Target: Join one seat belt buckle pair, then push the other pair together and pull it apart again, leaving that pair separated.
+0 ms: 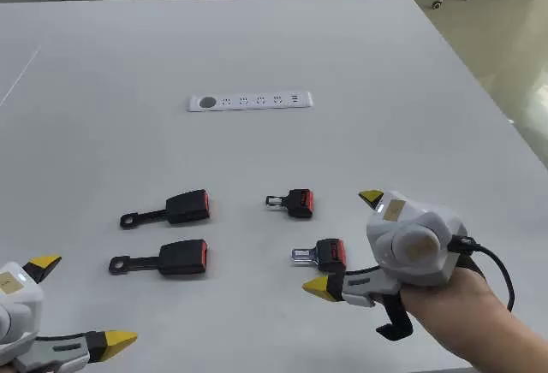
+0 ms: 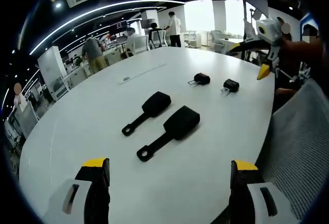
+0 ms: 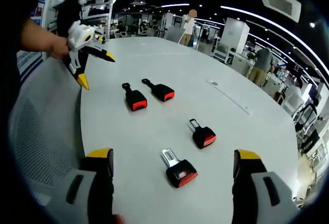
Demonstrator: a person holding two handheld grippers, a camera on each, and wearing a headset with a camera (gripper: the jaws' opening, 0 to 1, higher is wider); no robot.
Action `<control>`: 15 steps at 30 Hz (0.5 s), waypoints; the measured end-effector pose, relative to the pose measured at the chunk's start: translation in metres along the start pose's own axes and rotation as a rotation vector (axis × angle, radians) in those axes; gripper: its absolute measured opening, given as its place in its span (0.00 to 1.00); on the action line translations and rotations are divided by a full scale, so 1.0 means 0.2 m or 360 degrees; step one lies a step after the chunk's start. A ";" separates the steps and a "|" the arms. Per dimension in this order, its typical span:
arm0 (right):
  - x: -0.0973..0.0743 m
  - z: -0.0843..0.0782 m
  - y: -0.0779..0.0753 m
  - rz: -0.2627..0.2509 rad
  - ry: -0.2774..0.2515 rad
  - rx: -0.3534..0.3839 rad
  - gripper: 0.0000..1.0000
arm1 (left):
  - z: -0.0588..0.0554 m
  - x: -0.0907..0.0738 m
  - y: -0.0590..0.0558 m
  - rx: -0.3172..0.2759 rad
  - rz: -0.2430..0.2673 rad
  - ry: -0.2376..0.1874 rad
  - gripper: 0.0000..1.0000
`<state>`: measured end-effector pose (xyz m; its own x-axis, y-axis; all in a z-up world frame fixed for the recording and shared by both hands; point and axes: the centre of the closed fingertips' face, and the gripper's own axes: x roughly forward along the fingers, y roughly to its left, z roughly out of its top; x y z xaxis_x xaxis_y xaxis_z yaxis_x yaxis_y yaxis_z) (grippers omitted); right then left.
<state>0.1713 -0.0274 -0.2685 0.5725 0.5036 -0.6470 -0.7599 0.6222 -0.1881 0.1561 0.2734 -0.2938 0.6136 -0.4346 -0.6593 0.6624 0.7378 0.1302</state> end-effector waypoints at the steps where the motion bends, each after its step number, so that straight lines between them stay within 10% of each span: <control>1: 0.00 0.00 0.00 0.0000 -0.0001 -0.0003 1.00 | 0.00 0.00 0.01 -0.0005 0.0002 0.0000 1.00; 15: -0.02 0.00 -0.02 -0.0034 -0.0012 0.0009 1.00 | 0.01 0.02 0.01 -0.0003 -0.0001 -0.0005 1.00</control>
<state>0.1715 -0.0320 -0.2655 0.5909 0.4946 -0.6374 -0.7458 0.6362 -0.1977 0.1610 0.2728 -0.2957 0.6145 -0.4369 -0.6570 0.6620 0.7385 0.1281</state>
